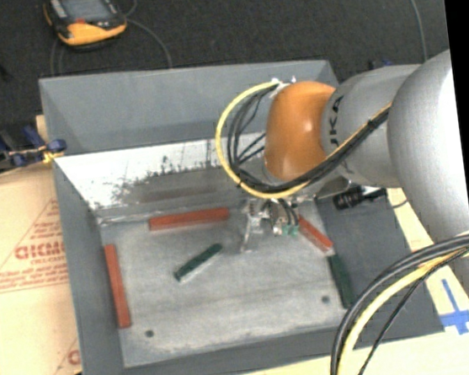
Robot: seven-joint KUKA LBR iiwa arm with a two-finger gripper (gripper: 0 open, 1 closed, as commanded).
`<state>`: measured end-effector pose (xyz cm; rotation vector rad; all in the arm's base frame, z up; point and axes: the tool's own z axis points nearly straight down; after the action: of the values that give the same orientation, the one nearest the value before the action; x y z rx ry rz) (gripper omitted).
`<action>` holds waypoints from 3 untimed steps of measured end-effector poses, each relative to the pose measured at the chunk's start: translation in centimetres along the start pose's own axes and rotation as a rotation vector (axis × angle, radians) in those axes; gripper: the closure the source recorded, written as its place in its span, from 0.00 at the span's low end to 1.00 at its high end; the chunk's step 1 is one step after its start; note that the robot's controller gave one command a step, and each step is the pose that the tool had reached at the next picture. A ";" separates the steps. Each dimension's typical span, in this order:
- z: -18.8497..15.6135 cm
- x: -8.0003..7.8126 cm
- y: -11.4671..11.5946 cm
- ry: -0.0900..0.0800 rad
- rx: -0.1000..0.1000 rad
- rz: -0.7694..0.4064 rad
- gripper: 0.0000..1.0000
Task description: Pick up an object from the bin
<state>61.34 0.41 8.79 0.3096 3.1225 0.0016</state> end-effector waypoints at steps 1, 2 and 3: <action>0.0 0.0 0.0 0.000 0.001 -0.001 0.00; 0.0 0.0 0.0 0.000 0.001 -0.001 0.00; 0.4 0.3 3.4 -0.003 0.003 -0.047 0.00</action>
Offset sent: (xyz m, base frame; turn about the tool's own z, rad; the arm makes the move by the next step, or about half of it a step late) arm 0.0000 0.0000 0.0000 0.0000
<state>61.67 3.84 8.42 0.2358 3.1257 -0.0031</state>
